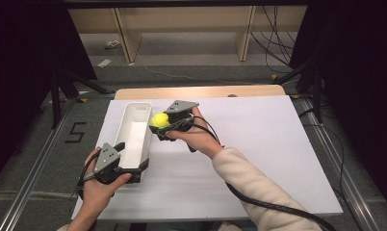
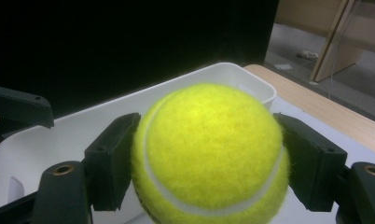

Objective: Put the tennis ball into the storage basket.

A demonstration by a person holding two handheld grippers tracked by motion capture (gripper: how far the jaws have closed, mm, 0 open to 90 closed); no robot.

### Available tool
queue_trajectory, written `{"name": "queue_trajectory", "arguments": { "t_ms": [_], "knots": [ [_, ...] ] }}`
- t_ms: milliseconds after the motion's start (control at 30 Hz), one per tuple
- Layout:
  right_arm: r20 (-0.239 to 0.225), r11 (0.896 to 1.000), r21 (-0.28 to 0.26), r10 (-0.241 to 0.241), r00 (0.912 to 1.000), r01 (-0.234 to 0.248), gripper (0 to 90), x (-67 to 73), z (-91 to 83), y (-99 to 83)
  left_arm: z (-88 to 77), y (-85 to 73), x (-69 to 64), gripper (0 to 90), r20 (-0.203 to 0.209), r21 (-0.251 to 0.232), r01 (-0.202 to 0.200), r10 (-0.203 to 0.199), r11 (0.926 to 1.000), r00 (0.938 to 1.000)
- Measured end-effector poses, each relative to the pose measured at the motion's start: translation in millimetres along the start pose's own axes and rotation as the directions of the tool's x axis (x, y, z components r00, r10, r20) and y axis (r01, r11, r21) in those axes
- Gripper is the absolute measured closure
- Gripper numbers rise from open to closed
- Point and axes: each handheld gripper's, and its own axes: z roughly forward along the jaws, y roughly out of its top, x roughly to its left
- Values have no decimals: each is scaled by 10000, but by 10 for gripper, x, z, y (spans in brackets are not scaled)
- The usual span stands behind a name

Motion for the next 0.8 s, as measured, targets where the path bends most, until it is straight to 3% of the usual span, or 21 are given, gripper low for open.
{"name": "queue_trajectory", "arguments": {
  "t_ms": [800],
  "knots": [
    [-76, 10000, -59, -45, 10000, 45, 269, 27, 60, 68, -3, 1, 1, 0, 0, -9, -1, 1, 10000, 10000]
  ]
}}
